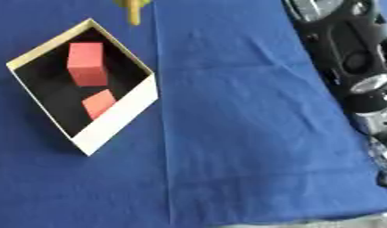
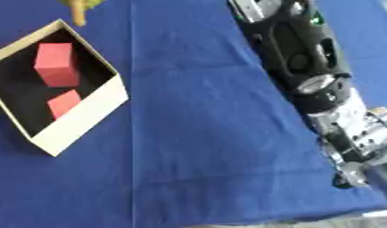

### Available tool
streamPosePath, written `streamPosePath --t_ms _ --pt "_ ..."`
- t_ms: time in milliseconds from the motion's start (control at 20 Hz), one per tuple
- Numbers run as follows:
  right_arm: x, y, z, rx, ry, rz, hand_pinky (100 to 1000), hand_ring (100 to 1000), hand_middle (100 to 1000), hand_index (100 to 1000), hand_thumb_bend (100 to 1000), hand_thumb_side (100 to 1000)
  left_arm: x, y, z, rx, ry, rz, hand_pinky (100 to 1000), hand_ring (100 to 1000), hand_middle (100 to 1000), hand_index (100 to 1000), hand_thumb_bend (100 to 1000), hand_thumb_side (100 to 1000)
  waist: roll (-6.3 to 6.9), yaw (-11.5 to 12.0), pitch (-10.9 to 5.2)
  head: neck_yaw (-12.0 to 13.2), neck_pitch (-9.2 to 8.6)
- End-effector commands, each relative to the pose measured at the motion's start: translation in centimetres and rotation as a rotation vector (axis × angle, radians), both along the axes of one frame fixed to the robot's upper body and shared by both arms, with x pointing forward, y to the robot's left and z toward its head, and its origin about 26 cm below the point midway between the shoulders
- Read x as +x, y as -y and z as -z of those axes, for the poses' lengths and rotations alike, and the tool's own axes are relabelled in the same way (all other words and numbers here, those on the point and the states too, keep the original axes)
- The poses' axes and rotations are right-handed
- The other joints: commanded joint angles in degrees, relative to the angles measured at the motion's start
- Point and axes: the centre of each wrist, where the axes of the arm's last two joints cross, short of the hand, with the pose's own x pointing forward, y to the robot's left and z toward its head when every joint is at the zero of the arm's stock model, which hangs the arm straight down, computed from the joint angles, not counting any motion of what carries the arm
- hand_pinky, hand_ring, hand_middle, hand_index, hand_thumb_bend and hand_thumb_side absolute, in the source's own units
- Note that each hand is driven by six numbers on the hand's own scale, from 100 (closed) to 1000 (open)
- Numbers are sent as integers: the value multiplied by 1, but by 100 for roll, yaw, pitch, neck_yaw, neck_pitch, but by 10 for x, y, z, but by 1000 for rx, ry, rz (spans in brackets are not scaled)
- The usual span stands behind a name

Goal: Pick up objects on the table and place them in the box.

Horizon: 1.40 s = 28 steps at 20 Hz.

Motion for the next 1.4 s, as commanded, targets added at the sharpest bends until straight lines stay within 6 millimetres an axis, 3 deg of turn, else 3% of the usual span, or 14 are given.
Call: streamPosePath --t_ms 50,300,600,750,850,900,1000,1200,1250,1300,1400 --pt "2 -34 3 -10 27 -21 790 577 293 465 100 109 -2 2 -10 18 44 19 711 792 755 802 168 690 22 52 -155 -124 -30" --pt "22 -63 42 -84 4 19 782 576 301 474 100 122 -1 5 -14 17 73 31 713 791 754 801 177 682 -27 181 -144 -225 -69" --pt "49 -71 91 -152 -21 121 776 579 320 497 100 132 0 7 -15 16 80 39 712 791 753 801 174 686 -58 237 -112 -267 -106" --pt "54 -72 102 -185 -7 121 775 615 383 571 100 100 -1 7 -14 15 75 38 711 791 753 800 173 688 -57 232 -99 -259 -103" --pt "53 -73 103 -223 15 99 776 745 558 743 156 100 -1 6 -14 16 69 36 710 792 754 801 170 690 -54 223 -97 -253 -103" --pt "52 -73 102 -252 24 79 831 852 719 862 222 100 -1 6 -13 16 67 36 710 792 754 801 171 690 -53 218 -99 -250 -101" --pt "49 -72 98 -317 40 28 894 947 800 950 233 100 -1 6 -13 15 65 34 711 792 754 801 171 689 -52 206 -108 -242 -95" --pt "37 -64 73 -338 94 -53 895 945 769 940 264 188 -1 5 -12 14 59 31 710 792 754 801 171 690 -47 174 -130 -211 -81" --pt "33 -63 66 -323 106 -65 895 945 769 939 262 189 -1 5 -12 14 58 31 710 792 753 801 171 690 -46 168 -135 -208 -78" --pt "29 -61 59 -307 116 -72 890 941 764 937 203 198 -1 5 -12 15 58 31 711 792 753 801 172 688 -44 164 -140 -207 -77" --pt "22 -56 46 -267 131 -72 889 939 761 938 246 147 -1 5 -12 15 60 30 711 792 753 801 173 687 -42 160 -148 -202 -76"
